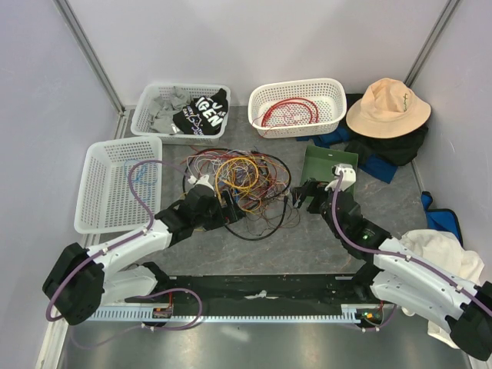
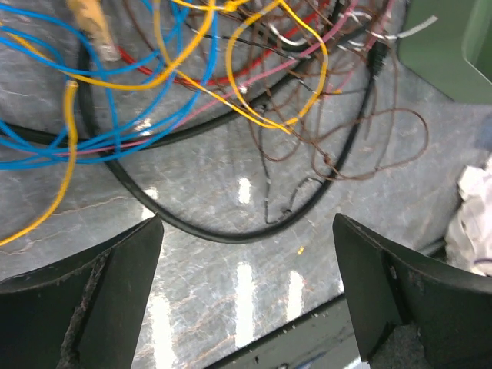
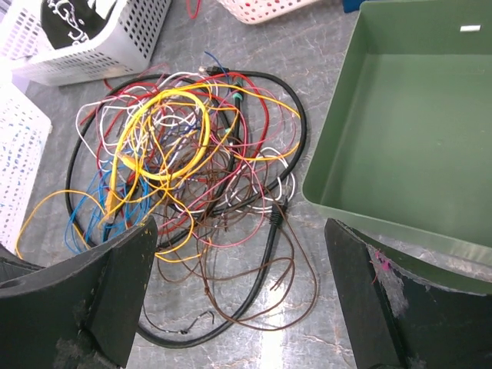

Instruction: Untangle the cables

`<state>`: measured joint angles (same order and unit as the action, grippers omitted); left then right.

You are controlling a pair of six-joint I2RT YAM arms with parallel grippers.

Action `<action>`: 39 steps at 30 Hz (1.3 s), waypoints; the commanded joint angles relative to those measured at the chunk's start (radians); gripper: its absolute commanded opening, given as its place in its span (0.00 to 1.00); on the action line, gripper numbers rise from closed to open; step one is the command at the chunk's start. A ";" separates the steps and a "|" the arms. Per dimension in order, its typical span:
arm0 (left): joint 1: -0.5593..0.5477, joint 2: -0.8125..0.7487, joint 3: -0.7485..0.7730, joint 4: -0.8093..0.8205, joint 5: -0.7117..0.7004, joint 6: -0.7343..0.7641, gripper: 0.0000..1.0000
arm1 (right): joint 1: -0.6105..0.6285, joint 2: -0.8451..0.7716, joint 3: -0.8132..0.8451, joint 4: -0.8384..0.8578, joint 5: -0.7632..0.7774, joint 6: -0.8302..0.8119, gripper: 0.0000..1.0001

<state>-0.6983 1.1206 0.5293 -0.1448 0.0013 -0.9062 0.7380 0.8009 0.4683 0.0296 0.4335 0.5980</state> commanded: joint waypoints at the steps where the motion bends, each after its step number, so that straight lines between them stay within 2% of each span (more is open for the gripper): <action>1: -0.004 -0.051 0.000 0.096 0.068 0.059 0.95 | 0.004 -0.066 -0.019 0.084 -0.033 -0.017 0.98; 4: -0.015 -0.076 0.024 0.097 0.060 0.128 0.93 | 0.004 -0.109 -0.023 0.115 -0.186 -0.104 0.98; 6: -0.043 -0.093 0.072 0.059 -0.021 0.164 0.93 | 0.004 -0.097 0.009 0.053 -0.245 -0.135 0.98; 11: -0.079 -0.032 0.243 -0.073 -0.122 0.197 0.93 | 0.004 -0.033 0.062 -0.075 -0.210 -0.179 0.98; 15: -0.054 0.085 0.411 -0.195 -0.260 0.204 0.94 | 0.004 -0.032 0.073 -0.103 -0.127 -0.149 0.98; 18: 0.066 0.160 0.517 -0.248 -0.174 0.188 0.94 | 0.003 -0.048 0.066 -0.097 -0.130 -0.133 0.98; 19: 0.139 0.209 0.532 -0.249 -0.135 0.178 0.93 | 0.003 -0.051 0.063 -0.099 -0.134 -0.133 0.98; 22: 0.229 0.319 0.578 -0.249 -0.055 0.158 0.90 | 0.003 -0.068 0.055 -0.097 -0.137 -0.136 0.98; 32: 0.315 0.579 0.724 -0.251 -0.073 0.170 0.86 | 0.004 -0.106 0.043 -0.092 -0.150 -0.127 0.98; 39: 0.341 0.729 0.750 -0.253 -0.067 0.184 0.83 | 0.004 -0.118 0.052 -0.105 -0.134 -0.129 0.98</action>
<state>-0.3641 1.7973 1.2423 -0.3946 -0.0750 -0.7498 0.7380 0.6971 0.4931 -0.0822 0.2848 0.4667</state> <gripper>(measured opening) 0.836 0.979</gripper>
